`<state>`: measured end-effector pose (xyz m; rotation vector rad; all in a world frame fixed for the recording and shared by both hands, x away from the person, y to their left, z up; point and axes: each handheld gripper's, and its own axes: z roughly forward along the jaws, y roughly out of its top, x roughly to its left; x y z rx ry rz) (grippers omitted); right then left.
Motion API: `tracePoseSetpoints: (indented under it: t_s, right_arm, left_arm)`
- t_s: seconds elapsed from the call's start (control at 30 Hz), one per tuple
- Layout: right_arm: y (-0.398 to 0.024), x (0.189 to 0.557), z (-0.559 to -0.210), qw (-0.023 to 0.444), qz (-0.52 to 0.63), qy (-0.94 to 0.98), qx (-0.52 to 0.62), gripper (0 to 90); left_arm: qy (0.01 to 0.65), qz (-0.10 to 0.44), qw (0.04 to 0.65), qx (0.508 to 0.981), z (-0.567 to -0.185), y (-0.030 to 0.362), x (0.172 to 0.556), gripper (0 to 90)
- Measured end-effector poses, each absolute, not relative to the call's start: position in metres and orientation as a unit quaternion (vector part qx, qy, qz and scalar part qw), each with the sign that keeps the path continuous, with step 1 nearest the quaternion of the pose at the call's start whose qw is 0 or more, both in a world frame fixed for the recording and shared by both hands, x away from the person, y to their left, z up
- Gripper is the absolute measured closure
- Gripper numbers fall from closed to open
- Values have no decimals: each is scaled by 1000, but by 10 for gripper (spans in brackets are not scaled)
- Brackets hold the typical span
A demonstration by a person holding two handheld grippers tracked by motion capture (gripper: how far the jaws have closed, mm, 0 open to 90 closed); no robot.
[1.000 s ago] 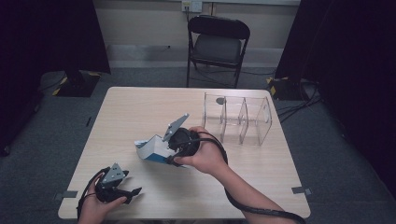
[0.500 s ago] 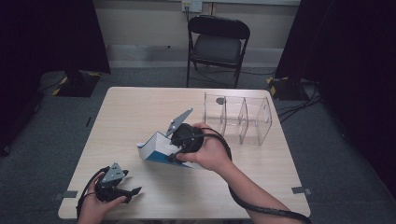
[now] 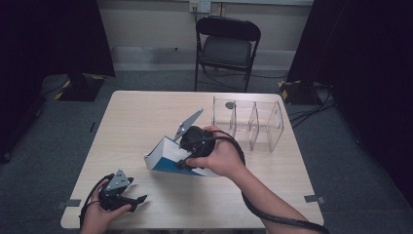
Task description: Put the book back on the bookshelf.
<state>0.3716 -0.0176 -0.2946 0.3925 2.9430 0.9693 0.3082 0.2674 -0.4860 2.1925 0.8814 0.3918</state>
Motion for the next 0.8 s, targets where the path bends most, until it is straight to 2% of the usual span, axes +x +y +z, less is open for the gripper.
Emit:
tracePoseSetpoints:
  t_s: [0.8]
  right_arm:
    - [-6,375,-286,-12,288,952,107,606]
  left_arm:
    - [340,159,364,853,-483,268,310,180]
